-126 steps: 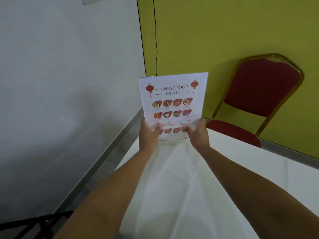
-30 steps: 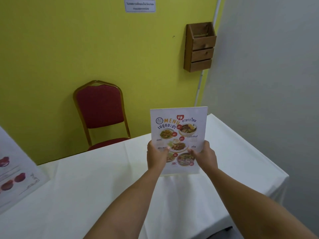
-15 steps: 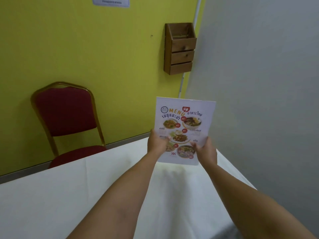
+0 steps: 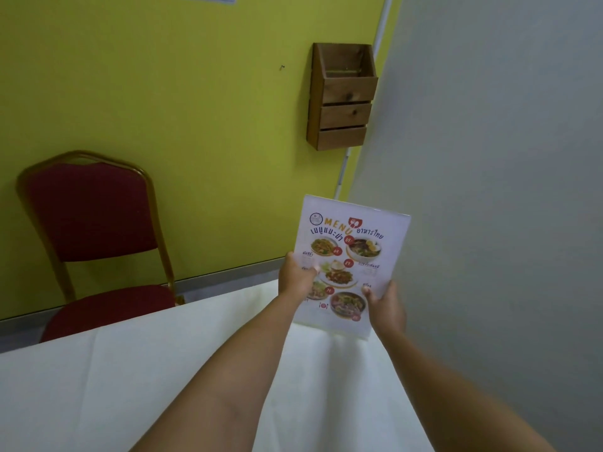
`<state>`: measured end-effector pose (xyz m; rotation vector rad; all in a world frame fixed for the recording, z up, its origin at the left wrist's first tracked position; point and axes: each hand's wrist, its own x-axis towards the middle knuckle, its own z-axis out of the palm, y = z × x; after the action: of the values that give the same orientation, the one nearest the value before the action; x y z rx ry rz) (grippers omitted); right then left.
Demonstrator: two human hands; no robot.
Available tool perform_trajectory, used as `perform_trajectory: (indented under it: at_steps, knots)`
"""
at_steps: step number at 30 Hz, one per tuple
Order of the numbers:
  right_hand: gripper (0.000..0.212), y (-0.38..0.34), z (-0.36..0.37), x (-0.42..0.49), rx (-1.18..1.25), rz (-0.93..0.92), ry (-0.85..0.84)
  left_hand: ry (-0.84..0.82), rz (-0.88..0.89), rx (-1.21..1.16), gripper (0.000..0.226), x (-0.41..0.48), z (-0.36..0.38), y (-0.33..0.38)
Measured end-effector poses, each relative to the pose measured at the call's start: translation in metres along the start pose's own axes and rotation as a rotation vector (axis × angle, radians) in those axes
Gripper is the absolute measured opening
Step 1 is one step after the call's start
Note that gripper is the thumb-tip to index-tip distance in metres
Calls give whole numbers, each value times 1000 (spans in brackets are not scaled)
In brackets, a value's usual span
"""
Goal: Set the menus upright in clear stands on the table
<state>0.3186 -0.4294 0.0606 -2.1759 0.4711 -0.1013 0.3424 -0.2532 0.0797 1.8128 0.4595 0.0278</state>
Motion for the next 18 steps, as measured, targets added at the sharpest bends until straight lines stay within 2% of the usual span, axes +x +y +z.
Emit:
perform_trajectory:
  at_steps: [6,14,18]
  knots:
    - [35,4,7,3,-37,23,23,-33,-5,37,43,14,4,-2]
    - [26,9,10,-5,-29,-8,18,-5,47,46,45,13,7,-18]
    - [28,8,5,0,-94,-14,-24,-38,68,239,55,11,4,-18]
